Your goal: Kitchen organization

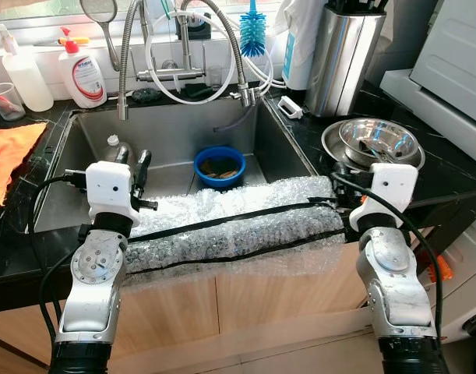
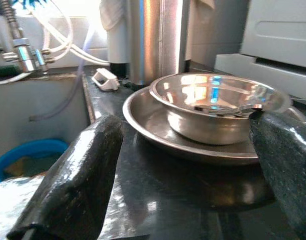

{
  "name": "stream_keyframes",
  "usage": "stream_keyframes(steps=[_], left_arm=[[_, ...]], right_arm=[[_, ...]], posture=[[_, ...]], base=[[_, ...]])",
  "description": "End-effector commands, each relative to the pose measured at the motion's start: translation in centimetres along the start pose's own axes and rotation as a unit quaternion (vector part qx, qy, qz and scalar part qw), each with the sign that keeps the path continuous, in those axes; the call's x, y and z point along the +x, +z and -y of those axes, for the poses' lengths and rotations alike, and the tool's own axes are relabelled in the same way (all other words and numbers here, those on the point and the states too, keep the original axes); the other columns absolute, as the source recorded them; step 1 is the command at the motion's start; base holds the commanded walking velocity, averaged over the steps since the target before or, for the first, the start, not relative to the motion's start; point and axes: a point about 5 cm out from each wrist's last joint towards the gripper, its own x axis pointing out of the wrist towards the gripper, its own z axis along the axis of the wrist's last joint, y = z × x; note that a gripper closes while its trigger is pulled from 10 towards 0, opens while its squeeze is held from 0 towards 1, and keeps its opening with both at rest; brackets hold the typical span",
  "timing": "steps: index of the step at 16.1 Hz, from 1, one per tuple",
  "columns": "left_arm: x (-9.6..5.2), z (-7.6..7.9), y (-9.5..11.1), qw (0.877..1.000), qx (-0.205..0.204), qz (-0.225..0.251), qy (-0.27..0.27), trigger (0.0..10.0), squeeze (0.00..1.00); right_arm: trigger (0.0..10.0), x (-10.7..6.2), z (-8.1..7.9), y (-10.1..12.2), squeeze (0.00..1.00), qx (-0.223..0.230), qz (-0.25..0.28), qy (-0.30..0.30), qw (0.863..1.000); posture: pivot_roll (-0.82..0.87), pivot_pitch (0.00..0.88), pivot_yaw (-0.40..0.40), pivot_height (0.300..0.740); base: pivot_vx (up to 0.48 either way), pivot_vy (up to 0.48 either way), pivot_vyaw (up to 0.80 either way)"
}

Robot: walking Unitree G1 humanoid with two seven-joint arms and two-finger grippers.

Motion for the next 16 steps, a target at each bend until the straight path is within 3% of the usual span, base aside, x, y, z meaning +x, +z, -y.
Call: stream_keyframes(steps=[1, 9, 12, 16], left_arm=[[0.0, 0.1, 0.0, 1.0, -0.001, -0.002, 0.001, 10.0, 0.0], [-0.1, 0.2, -0.1, 1.0, -0.001, -0.007, -0.002, 10.0, 0.0], [-0.1, 0.2, -0.1, 1.0, 0.001, -0.007, -0.003, 10.0, 0.0], [0.0, 0.2, -0.2, 1.0, 0.0, -0.008, -0.003, 10.0, 0.0]], right_arm=[[10.0, 0.3, 0.4, 0.5, 0.0, 0.0, 0.011, -0.016, 1.0], [10.0, 0.4, 0.8, 0.3, 0.0, -0.004, 0.013, -0.037, 0.999], [10.0, 0.3, 0.8, -0.5, 0.0, -0.012, -0.016, -0.044, 0.999], [10.0, 0.2, 0.2, -0.7, 0.0, -0.007, -0.022, -0.022, 0.999]], posture=[[-0.01, 0.0, -0.003, 0.74], [0.0, 0.0, -0.005, 0.74], [0.0, 0.0, -0.005, 0.74], [0.0, 0.0, -0.005, 0.74]], base=[[0.0, 0.0, 0.0], [0.0, 0.0, 0.0], [0.0, 0.0, 0.0], [0.0, 0.0, 0.0]])
